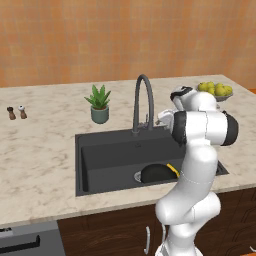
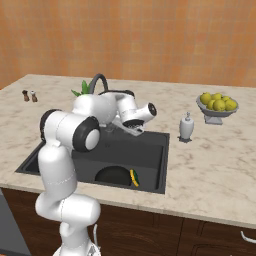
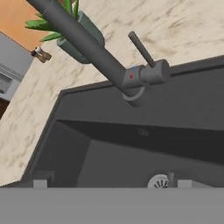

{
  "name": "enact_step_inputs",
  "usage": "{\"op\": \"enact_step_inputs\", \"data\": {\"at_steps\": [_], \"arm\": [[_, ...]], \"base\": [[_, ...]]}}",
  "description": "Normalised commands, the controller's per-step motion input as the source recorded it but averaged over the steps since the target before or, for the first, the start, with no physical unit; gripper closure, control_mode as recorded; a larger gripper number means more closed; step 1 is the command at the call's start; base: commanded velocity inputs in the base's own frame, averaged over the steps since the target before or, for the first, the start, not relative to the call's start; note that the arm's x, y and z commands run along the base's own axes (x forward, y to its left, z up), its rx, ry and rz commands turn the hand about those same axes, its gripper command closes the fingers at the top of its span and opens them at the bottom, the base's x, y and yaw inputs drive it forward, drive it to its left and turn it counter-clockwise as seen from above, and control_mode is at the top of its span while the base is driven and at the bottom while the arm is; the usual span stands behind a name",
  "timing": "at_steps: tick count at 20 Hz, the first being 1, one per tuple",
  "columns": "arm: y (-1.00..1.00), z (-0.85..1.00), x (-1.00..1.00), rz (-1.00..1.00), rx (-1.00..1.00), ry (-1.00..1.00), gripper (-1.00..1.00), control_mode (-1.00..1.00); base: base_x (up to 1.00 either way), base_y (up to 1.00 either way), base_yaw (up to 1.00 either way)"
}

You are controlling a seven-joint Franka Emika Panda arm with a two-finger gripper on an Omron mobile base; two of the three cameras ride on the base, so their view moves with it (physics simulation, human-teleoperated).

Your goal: Pick the pan and sponge and place them into the sink. Then turn on the water.

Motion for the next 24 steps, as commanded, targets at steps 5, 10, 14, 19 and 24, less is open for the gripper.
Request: {"op": "enact_step_inputs", "data": {"at_steps": [5,10,14,19,24], "arm": [[0.08,-0.02,0.29,-0.09,0.05,0.00,-1.00,-1.00],[0.32,-0.17,0.11,-0.01,0.01,0.00,-1.00,-1.00],[0.17,-0.04,0.35,-0.01,0.01,0.00,-1.00,-1.00],[0.01,-0.15,0.53,-0.04,0.00,0.00,-1.00,-1.00],[0.00,-0.25,0.45,-0.04,0.00,0.00,-1.00,-1.00]], "base": [[0.00,0.00,0.00],[0.00,0.00,0.00],[0.00,0.00,0.00],[0.00,0.00,0.00],[0.00,0.00,0.00]]}}
